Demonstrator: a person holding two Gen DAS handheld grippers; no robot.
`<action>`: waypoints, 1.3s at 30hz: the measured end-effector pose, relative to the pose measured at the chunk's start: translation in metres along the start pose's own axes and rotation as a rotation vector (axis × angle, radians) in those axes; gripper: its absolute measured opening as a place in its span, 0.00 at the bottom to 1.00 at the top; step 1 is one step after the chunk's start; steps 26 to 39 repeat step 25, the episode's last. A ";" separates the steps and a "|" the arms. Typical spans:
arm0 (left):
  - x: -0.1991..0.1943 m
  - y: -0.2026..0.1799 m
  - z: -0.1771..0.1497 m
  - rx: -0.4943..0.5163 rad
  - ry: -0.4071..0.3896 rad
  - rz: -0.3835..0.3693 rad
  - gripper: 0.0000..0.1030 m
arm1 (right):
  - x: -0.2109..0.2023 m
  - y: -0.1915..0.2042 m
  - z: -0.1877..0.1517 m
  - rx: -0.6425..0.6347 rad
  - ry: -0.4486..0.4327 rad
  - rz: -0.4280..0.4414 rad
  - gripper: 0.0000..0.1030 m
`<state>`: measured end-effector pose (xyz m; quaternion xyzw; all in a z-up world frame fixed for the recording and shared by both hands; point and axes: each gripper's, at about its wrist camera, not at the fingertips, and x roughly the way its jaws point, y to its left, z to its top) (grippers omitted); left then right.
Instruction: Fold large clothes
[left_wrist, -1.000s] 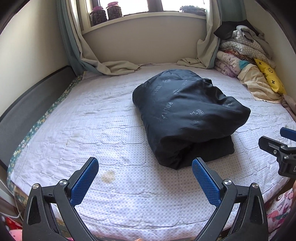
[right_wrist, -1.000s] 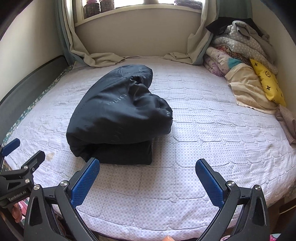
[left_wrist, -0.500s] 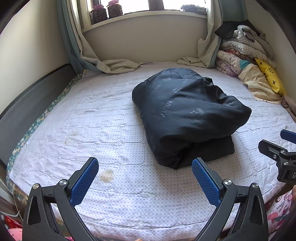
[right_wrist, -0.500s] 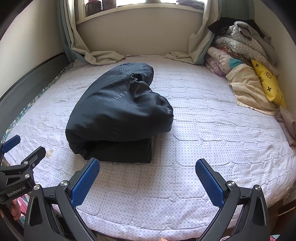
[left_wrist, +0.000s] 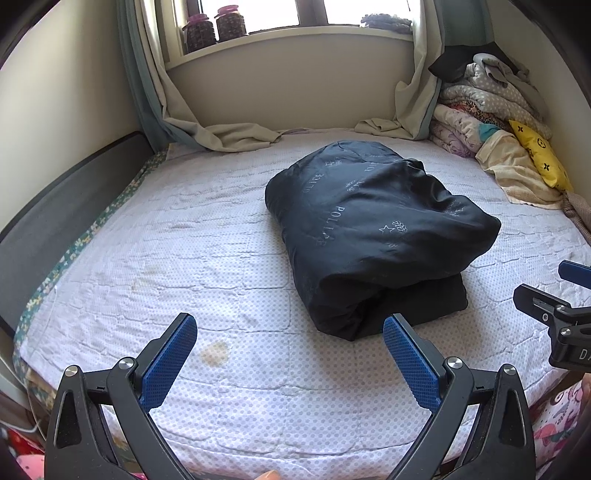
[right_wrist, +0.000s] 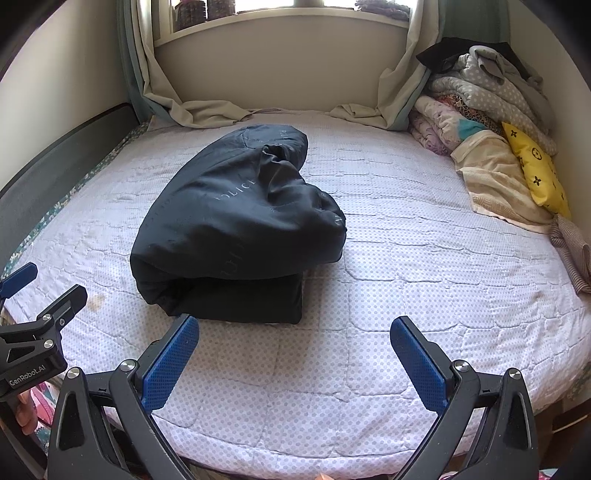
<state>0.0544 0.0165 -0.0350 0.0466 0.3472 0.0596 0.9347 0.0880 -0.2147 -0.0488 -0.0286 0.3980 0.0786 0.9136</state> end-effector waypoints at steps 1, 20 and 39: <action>0.000 0.000 0.000 0.002 -0.001 0.001 0.99 | 0.000 0.000 0.000 0.000 0.001 0.000 1.00; -0.001 0.003 0.000 -0.015 0.002 -0.006 0.99 | 0.000 -0.002 -0.002 0.003 0.009 -0.004 1.00; 0.000 0.006 -0.001 -0.025 0.012 -0.009 0.99 | 0.004 -0.005 -0.004 0.007 0.025 -0.001 1.00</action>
